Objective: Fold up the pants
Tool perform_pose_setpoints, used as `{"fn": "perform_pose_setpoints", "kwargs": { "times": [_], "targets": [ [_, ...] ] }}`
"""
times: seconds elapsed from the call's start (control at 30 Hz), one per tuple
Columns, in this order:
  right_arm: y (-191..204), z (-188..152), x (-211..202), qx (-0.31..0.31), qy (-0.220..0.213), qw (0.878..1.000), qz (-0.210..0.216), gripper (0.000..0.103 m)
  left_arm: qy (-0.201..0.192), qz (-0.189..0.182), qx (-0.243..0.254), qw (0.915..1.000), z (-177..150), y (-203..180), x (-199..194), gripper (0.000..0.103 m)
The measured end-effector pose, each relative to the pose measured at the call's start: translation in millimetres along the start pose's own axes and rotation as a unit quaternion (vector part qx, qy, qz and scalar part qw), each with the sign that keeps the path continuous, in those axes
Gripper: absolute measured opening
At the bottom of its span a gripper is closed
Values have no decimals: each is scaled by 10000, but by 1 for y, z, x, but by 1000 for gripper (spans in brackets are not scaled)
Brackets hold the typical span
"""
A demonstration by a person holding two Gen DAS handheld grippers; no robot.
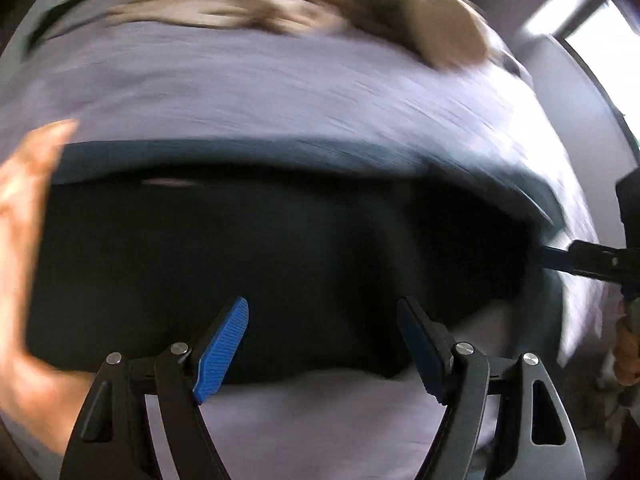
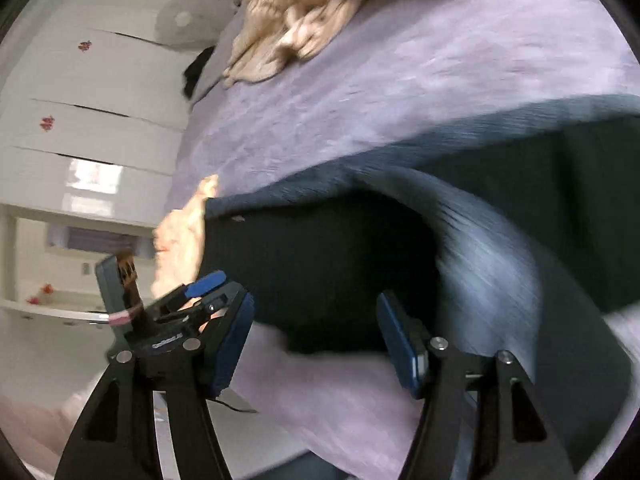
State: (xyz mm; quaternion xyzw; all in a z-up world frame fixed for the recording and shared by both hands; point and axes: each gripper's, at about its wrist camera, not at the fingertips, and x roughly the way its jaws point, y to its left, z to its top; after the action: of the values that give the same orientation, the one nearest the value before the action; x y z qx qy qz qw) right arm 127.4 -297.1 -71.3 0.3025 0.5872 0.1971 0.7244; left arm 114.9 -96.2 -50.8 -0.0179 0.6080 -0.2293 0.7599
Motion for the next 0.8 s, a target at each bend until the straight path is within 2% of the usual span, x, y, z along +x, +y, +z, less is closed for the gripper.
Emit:
{"fn": "perform_pose_setpoints", "kwargs": {
  "times": [0.1, 0.2, 0.27, 0.37, 0.47, 0.53, 0.6, 0.63, 0.73, 0.77, 0.8],
  "targets": [
    [-36, -40, -42, 424, -135, 9989, -157, 68, 393, -628, 307, 9968, -3, -59, 27, 78],
    [-87, -95, -69, 1087, 0, 9939, -195, 68, 697, -1037, 702, 9897, -5, -114, 50, 78],
    [-112, -130, -74, 1378, 154, 9901, -195, 68, 799, -1157, 917, 9858, -4, -141, 63, 78],
    [-141, -185, -79, 1907, 330, 9810, 130, 68, 1102, -1357, 1114, 9783, -6, -173, 82, 78],
    [-167, -228, -69, 2443, 355, 9686, 299, 68, 1330, -1262, 1259, 9750, -17, -185, 94, 78],
    [-179, -248, -59, 2778, 168, 9590, 542, 68, 1358, -1223, 1424, 9728, -22, -191, 98, 78],
    [-185, -259, -47, 2878, -85, 9557, 604, 68, 1334, -1242, 1605, 9700, -24, -197, 102, 78],
    [-187, -263, -44, 2912, -265, 9539, 677, 68, 1346, -1216, 1642, 9696, -26, -197, 102, 78],
    [-193, -281, -43, 3184, -902, 9372, 1105, 68, 1326, -1192, 1744, 9684, -29, -200, 107, 78],
    [-196, -285, -41, 3286, -1018, 9310, 1222, 65, 1309, -1200, 1744, 9685, -30, -201, 109, 78],
    [-198, -290, -41, 3420, -1119, 9233, 1342, 47, 1319, -1212, 1769, 9678, -31, -202, 111, 70]
  ]
}}
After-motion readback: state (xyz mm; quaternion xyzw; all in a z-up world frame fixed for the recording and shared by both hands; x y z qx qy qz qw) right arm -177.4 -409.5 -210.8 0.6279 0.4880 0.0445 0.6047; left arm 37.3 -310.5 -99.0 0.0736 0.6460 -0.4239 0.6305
